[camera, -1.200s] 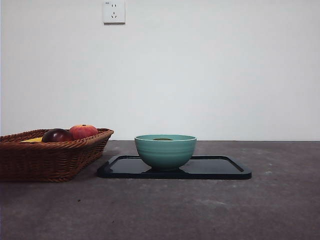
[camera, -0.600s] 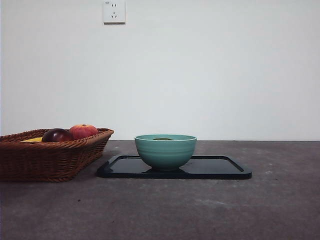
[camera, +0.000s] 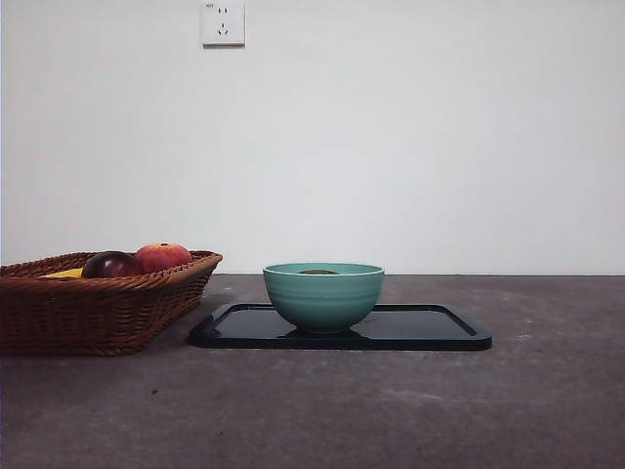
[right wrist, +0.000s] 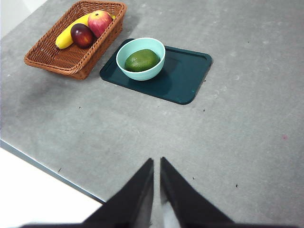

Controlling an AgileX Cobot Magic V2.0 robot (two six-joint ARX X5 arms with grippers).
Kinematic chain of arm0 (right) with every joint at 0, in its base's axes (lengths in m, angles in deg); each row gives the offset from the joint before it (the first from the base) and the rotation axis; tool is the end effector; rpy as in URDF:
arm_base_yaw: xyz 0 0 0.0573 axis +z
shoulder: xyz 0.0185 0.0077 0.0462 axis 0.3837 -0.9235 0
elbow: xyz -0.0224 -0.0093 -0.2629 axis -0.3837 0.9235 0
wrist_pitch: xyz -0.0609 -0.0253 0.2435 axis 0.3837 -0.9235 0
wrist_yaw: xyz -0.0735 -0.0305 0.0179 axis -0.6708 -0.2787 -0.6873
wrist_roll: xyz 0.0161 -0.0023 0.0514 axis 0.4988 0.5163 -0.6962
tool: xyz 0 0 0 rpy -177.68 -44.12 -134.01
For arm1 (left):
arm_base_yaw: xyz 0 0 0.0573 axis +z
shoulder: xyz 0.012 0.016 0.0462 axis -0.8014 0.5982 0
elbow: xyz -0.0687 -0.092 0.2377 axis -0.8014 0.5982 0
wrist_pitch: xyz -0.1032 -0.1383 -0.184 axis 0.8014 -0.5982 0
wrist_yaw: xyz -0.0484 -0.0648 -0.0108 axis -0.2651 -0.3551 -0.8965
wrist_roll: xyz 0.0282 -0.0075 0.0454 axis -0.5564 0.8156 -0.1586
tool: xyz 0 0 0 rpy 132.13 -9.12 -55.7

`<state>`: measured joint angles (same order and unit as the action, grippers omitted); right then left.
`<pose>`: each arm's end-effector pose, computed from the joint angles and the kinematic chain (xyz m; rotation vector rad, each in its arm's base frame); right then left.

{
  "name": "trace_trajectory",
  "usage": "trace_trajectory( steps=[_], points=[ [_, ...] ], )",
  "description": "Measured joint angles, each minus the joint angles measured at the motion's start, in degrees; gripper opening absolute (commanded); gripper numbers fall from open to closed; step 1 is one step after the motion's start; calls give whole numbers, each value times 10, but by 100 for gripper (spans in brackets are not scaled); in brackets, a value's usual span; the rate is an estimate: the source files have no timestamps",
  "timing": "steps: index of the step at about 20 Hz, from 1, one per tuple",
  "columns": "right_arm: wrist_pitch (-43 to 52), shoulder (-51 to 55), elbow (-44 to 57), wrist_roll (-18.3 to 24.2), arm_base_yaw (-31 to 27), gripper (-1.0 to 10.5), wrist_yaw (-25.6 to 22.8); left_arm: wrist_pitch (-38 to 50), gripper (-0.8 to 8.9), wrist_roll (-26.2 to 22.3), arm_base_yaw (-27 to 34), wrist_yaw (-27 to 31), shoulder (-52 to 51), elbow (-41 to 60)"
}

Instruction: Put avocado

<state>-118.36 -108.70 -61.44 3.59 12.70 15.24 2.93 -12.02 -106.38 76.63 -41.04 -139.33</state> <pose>-0.0040 -0.0036 0.3730 0.0775 0.6134 0.4972 0.0256 -0.0277 0.3548 0.0270 0.4287 -0.7442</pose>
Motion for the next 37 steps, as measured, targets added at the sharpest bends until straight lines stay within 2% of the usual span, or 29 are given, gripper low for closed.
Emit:
trace_trajectory(
  steps=[5, 7, 10, 13, 15, 17, 20, 24, 27, 30, 37],
  points=[
    [0, 0, 0, 0, 0, 19, 0, 0, 15, 0, 0, 0, 0, 0],
    [0, 0, 0, 0, 0, 19, 0, 0, 15, 0, 19, 0, -5, 0],
    [0, 0, 0, 0, 0, 19, 0, 0, 15, 0, 115, 0, -6, 0],
    [0, 0, 0, 0, 0, 19, -1, 1, 15, 0, 255, 0, -6, 12],
    [0, 0, 0, 0, 0, 19, -1, 10, 15, -17, 341, 1, -7, 27],
    [0, 0, 0, 0, 0, 19, -1, 54, 15, -48, 400, 2, -15, 58],
    [0, 0, 0, 0, 0, 19, -1, 191, 15, -97, 464, -18, -45, 167],
    [0, 0, 0, 0, 0, 19, -1, 361, 15, -104, 485, -31, -111, 345],
    [0, 0, 0, 0, 0, 19, -1, 452, 15, -75, 487, -49, -166, 455],
    [0, 0, 0, 0, 0, 19, -1, 459, 15, -42, 492, -51, -206, 502],
    [0, 0, 0, 0, 0, 19, -1, 464, 15, -36, 496, -65, -218, 539]
  ],
)
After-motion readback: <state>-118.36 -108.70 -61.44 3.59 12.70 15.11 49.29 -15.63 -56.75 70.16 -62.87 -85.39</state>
